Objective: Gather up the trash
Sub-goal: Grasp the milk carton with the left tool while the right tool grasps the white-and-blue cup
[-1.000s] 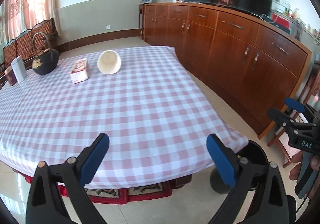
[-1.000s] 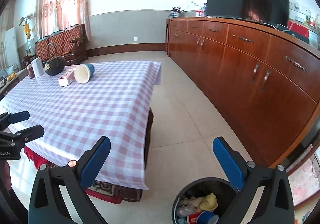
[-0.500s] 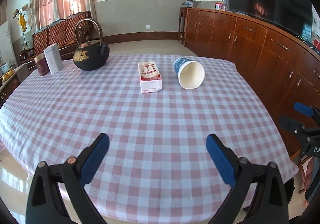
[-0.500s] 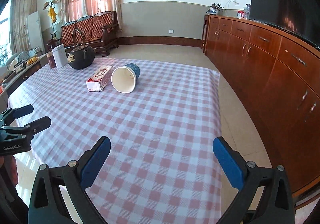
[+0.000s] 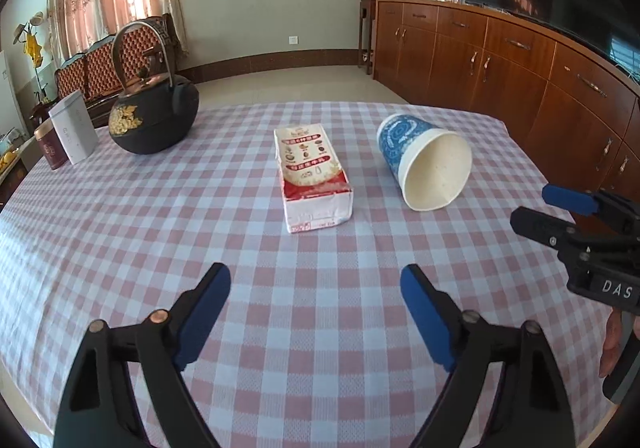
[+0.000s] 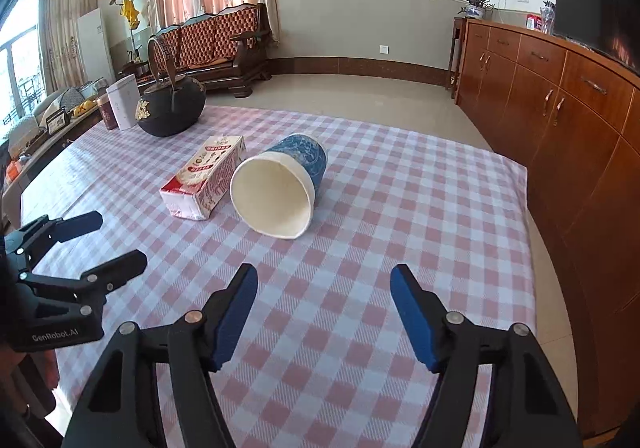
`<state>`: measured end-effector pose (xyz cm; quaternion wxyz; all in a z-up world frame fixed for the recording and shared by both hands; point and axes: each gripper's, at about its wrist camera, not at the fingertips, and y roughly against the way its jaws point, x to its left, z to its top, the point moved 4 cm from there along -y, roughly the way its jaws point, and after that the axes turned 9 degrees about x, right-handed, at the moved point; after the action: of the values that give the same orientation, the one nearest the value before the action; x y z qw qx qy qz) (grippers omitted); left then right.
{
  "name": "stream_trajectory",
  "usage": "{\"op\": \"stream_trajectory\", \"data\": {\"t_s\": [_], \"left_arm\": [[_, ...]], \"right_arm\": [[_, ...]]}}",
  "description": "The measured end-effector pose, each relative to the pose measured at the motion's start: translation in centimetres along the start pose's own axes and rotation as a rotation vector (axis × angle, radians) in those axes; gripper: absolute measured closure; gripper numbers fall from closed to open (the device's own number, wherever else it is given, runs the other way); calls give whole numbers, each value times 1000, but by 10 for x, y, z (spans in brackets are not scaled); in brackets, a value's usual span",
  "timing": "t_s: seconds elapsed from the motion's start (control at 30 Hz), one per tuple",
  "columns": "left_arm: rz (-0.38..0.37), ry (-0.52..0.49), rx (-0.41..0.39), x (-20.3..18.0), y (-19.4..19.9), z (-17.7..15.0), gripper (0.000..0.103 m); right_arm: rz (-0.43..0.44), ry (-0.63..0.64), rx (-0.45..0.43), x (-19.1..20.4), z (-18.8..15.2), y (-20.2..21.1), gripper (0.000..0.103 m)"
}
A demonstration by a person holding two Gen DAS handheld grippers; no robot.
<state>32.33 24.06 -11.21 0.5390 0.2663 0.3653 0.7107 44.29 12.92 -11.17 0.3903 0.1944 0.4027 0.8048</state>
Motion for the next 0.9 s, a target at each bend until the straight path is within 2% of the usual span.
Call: {"op": "stream_trajectory", "data": {"t_s": [0.07, 0.17, 0.33, 0.4, 0.47, 0.57, 0.6, 0.63, 0.67, 0.7, 0.8, 0.9], "left_arm": [[-7, 18, 11, 1, -8, 9, 18], [-8, 26, 26, -1, -20, 20, 20], [-22, 57, 48, 2, -35, 32, 23], [-20, 54, 47, 1, -39, 36, 23], [-24, 53, 56, -1, -44, 41, 23], [-36, 64, 78, -2, -55, 49, 29], [-37, 65, 83, -1, -57, 51, 32], [-33, 66, 85, -1, -59, 53, 33], [-36, 68, 91, 0, -63, 54, 37], [-41, 68, 100, 1, -65, 55, 45], [-64, 71, 98, 3, -66, 54, 50], [-84, 67, 81, 4, -57, 49, 51]], "right_arm": [[15, -4, 5, 1, 14, -13, 36], [32, -4, 28, 1, 28, -31, 46], [81, -36, 59, -4, 41, -54, 56], [89, -43, 62, -6, 44, -59, 64], [99, -52, 61, -8, 48, -63, 64], [118, -71, 60, -12, 54, -66, 65], [119, -69, 61, -11, 56, -67, 69], [121, -67, 63, -11, 57, -68, 74], [116, -64, 62, -10, 58, -67, 88], [110, -63, 58, -10, 59, -67, 95], [93, -61, 53, -11, 57, -64, 100], [88, -60, 51, -16, 50, -58, 100]]}}
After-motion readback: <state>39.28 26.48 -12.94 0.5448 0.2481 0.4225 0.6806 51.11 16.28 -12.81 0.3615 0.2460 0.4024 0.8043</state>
